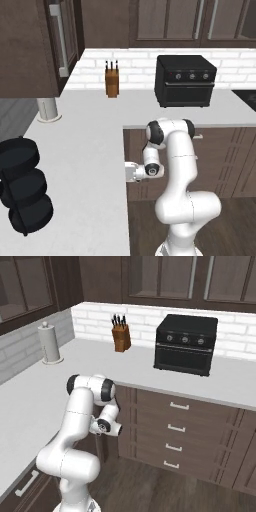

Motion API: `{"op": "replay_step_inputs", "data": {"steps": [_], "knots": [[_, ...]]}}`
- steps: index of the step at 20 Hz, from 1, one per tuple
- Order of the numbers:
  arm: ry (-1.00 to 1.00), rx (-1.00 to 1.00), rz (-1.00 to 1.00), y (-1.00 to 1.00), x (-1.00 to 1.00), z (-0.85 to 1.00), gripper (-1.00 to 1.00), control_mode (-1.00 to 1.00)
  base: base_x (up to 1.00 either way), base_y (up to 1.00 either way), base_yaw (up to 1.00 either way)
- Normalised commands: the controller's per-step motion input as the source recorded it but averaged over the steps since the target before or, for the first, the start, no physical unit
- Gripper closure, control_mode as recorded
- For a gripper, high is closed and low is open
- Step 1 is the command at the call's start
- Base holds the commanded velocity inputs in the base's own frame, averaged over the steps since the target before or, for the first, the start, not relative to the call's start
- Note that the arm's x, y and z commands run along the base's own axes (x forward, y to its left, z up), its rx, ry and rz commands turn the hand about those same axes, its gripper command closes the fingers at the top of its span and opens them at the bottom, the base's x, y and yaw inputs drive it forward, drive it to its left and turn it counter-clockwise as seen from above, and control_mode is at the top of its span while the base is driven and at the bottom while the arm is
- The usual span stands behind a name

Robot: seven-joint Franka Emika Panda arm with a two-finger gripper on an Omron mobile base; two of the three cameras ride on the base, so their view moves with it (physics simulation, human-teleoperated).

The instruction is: Take a straw from the drawer in front and place it inside the glass cup on the dining counter.

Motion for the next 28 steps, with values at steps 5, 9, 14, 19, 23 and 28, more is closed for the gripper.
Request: {"op": "replay_step_inputs", "data": {"steps": [5, 9, 14, 19, 23, 28], "knots": [[0.0, 0.0, 0.0, 0.34, 0.12, -0.14, 1.0, -1.0, 0.0, 0.0, 0.0], [0.0, 0.0, 0.0, 0.37, 0.0, -0.01, 1.0, -1.0, 0.0, 0.0, 0.0], [0.0, 0.0, 0.0, -0.01, 0.0, 0.0, 1.0, -1.0, 0.0, 0.0, 0.0], [0.0, 0.0, 0.0, -0.33, -0.06, 0.0, 1.0, -1.0, 0.0, 0.0, 0.0], [0.0, 0.0, 0.0, -0.67, -0.13, 0.0, 1.0, -1.0, 0.0, 0.0, 0.0], [0.0, 0.0, 0.0, -0.94, -0.18, 0.0, 1.0, -1.0, 0.0, 0.0, 0.0]]}}
